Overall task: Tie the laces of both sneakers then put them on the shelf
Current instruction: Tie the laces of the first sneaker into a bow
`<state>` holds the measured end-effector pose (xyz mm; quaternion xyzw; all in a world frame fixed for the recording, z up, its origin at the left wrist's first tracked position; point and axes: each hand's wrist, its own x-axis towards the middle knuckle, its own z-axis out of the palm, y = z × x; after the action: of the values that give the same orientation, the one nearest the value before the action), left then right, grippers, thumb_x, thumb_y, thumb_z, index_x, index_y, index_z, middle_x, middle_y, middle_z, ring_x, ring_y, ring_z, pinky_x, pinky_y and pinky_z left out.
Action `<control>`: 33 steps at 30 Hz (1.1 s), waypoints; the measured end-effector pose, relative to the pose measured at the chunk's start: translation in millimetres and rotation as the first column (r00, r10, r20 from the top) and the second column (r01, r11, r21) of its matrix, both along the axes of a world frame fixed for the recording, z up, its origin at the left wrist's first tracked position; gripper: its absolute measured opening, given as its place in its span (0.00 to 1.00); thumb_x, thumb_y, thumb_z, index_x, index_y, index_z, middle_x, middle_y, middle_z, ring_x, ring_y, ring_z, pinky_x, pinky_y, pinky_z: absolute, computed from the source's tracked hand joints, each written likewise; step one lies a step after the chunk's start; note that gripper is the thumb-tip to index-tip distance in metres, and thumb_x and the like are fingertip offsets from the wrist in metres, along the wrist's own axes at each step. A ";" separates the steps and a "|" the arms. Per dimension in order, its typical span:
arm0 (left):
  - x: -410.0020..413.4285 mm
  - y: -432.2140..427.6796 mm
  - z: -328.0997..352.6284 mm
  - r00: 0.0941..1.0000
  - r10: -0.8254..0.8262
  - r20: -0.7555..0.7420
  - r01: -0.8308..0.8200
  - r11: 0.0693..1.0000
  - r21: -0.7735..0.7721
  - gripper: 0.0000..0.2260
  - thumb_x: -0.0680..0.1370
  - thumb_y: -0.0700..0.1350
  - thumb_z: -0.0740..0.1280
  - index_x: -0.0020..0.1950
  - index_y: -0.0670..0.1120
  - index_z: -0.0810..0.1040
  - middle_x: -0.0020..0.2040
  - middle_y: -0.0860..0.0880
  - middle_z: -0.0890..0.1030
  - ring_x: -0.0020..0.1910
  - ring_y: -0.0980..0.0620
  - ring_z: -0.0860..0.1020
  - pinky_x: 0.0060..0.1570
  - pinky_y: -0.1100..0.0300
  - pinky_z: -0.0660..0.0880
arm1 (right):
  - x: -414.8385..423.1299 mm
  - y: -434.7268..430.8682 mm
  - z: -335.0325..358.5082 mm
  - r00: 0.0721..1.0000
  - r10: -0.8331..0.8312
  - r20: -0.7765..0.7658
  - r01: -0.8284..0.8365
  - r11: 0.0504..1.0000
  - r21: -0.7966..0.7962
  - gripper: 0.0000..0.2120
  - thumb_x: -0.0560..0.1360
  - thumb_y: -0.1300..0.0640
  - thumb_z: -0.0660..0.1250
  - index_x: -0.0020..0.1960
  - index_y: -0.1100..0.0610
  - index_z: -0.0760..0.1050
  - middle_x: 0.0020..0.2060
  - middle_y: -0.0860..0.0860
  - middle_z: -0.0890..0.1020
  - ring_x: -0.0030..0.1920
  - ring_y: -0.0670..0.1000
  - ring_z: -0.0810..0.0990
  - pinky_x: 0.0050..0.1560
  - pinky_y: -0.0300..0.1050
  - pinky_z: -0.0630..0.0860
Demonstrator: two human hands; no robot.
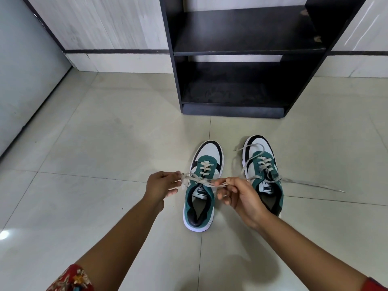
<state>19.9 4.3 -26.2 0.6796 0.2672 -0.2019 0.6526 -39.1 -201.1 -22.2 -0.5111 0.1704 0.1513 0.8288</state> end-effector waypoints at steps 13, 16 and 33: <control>4.2 -0.9 -22.6 0.994 0.087 0.067 -0.091 0.994 0.061 0.04 0.73 0.37 0.70 0.40 0.36 0.79 0.37 0.42 0.83 0.33 0.51 0.80 0.34 0.64 0.80 | 5.5 -3.6 -5.6 0.973 0.222 -0.069 -0.212 0.725 -0.656 0.15 0.76 0.62 0.58 0.30 0.56 0.69 0.28 0.53 0.69 0.28 0.49 0.69 0.36 0.49 0.73; 4.2 0.7 -24.6 0.992 0.102 0.069 -0.107 0.991 0.077 0.06 0.72 0.38 0.71 0.40 0.35 0.79 0.33 0.44 0.83 0.32 0.49 0.80 0.33 0.64 0.81 | 4.1 -3.9 -7.8 0.965 0.247 -0.094 -0.246 0.709 -0.660 0.14 0.76 0.60 0.58 0.32 0.58 0.69 0.29 0.54 0.67 0.31 0.53 0.68 0.35 0.48 0.71; -35.4 -19.9 -1.4 0.958 -0.284 -0.034 0.285 0.942 0.179 0.25 0.71 0.59 0.68 0.64 0.50 0.71 0.57 0.51 0.78 0.53 0.50 0.79 0.48 0.50 0.80 | -8.9 13.9 -18.3 0.994 0.006 -0.111 -0.049 0.922 -0.385 0.21 0.68 0.64 0.74 0.58 0.58 0.70 0.49 0.47 0.79 0.50 0.47 0.79 0.57 0.44 0.76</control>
<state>-15.5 -15.6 -27.6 0.7671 0.1862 -0.2713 0.5506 -48.0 -187.2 -40.5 -0.6581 0.2343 0.1537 0.6989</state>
